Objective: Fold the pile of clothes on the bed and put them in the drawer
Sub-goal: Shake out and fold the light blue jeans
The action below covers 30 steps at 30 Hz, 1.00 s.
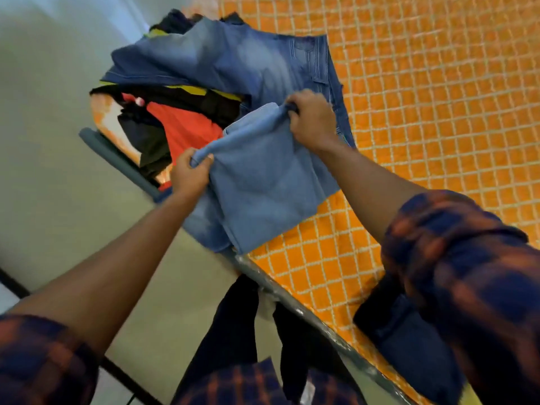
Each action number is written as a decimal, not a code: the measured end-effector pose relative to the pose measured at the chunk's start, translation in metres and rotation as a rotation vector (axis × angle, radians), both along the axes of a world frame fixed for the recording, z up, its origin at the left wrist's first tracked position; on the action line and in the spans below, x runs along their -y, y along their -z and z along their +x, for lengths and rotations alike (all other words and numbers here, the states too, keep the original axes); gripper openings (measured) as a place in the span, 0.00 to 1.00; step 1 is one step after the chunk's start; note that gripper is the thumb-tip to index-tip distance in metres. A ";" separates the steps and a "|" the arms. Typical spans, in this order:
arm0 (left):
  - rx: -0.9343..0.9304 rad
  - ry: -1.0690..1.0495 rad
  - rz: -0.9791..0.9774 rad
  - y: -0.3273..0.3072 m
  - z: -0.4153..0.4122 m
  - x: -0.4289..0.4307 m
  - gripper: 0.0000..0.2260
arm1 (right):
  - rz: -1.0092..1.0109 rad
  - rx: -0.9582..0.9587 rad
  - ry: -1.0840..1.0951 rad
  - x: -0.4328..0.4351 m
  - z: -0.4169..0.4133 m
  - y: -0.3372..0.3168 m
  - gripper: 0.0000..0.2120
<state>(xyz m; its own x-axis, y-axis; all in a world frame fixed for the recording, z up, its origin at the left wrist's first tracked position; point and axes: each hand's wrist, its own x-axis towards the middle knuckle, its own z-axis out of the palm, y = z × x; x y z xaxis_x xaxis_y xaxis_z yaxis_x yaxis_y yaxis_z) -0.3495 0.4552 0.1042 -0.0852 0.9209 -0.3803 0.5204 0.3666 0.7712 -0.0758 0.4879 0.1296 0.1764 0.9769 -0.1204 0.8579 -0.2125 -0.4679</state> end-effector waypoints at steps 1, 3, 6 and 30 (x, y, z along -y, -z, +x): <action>-0.022 -0.018 0.000 0.012 -0.001 -0.015 0.14 | 0.020 -0.007 0.025 -0.015 -0.005 0.014 0.12; -0.071 -0.036 -0.007 0.031 0.000 -0.029 0.12 | 0.015 -0.004 0.052 -0.032 -0.010 0.040 0.10; -0.145 -0.011 -0.029 0.073 -0.001 -0.039 0.10 | -0.054 0.041 0.036 -0.045 -0.011 0.084 0.09; 0.537 -0.325 -0.554 0.098 0.017 0.094 0.32 | -0.399 -0.660 0.329 0.099 0.063 0.110 0.44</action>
<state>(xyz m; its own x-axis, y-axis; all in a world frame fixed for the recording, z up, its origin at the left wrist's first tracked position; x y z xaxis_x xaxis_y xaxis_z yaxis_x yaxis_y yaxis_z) -0.3324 0.3614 0.0060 0.0080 0.5498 -0.8353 -0.0630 0.8339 0.5483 -0.0127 0.3889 0.0199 0.2172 0.7504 -0.6243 0.2995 -0.6599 -0.6890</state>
